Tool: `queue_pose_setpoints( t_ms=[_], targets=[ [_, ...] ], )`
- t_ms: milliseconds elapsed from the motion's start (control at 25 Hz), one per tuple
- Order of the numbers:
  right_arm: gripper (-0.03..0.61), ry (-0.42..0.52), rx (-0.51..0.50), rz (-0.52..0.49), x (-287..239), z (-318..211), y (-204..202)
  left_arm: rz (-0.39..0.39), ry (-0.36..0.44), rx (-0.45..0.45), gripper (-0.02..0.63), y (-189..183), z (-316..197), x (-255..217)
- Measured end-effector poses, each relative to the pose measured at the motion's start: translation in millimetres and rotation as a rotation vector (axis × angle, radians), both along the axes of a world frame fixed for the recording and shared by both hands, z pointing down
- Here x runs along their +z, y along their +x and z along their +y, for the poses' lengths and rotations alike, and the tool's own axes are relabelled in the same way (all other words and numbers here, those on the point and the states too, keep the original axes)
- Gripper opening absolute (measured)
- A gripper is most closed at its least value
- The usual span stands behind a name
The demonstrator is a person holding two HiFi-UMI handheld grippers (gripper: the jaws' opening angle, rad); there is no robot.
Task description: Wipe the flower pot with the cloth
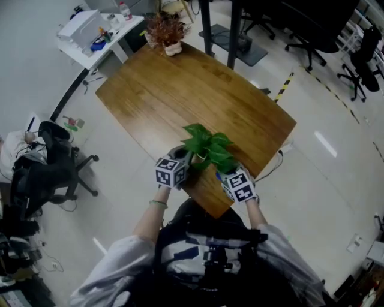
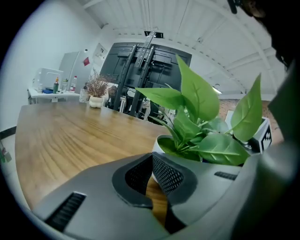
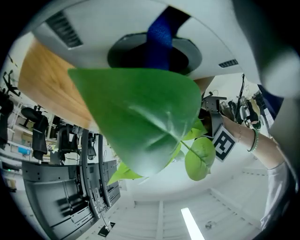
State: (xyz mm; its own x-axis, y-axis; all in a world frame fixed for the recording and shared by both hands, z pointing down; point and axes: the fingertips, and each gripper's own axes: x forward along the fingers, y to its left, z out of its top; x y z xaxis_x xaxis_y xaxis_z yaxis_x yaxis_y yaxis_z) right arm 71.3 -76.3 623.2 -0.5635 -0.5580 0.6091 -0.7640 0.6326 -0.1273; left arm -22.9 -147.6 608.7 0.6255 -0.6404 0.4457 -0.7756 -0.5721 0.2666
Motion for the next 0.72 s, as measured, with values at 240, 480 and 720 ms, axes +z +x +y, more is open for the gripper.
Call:
queue_pose_setpoints(
  t_ms=[240,480,720],
  targets=[
    [0.075,-0.033,-0.014,-0.001,6,20,-22,0.004,-0.005,0.053,0.008,8,-12,2],
    [0.075,-0.063,-0.048,0.007,14,34,-35,0.008,-0.010,0.072,0.008,13,-13,2],
    [0.075,-0.058,0.075,0.022,17,33,22,0.084,-0.005,0.001,0.008,4,11,-10]
  ],
)
